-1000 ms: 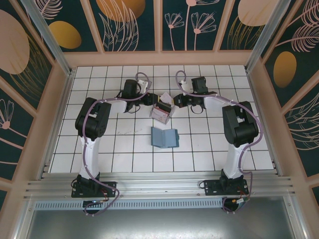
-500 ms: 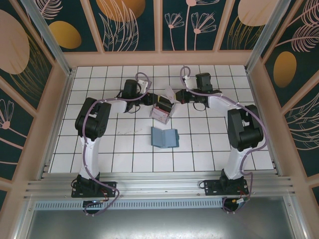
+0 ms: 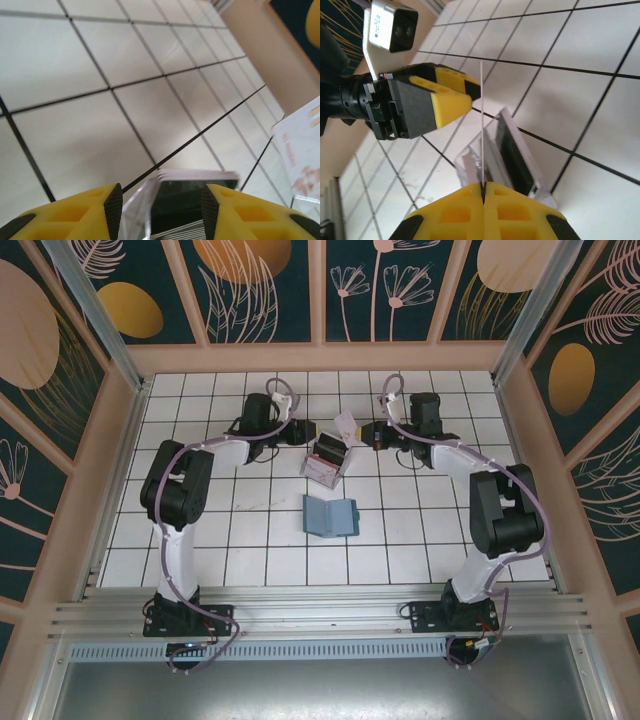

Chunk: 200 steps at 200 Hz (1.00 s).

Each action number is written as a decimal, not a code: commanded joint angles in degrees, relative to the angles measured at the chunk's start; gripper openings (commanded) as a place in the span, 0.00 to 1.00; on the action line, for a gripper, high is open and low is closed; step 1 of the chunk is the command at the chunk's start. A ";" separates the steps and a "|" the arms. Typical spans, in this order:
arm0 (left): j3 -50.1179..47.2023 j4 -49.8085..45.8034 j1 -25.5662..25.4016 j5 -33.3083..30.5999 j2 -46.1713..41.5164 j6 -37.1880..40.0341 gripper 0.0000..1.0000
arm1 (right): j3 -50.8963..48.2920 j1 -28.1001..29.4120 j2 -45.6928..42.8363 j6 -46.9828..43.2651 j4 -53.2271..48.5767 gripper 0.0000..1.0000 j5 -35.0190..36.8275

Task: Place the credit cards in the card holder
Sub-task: Pick up the credit card from the storage box.

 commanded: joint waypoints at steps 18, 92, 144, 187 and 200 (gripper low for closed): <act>-6.41 14.99 -0.25 2.67 -9.07 -15.27 0.48 | -7.80 -0.16 -5.59 13.35 16.64 0.00 -6.52; -16.32 30.89 -3.29 6.14 -14.24 -32.77 0.48 | -16.11 1.98 -5.56 31.09 40.94 0.00 -8.48; -15.67 30.55 -4.64 7.59 -13.38 -33.41 0.47 | -13.54 4.08 -4.49 30.96 40.01 0.00 -9.25; -15.11 31.29 -4.77 8.13 -12.85 -34.05 0.29 | -12.97 4.78 -3.78 30.54 39.14 0.00 -8.67; -14.89 31.13 -4.79 8.28 -12.84 -33.88 0.22 | -12.84 4.77 -3.72 30.42 38.53 0.00 -8.67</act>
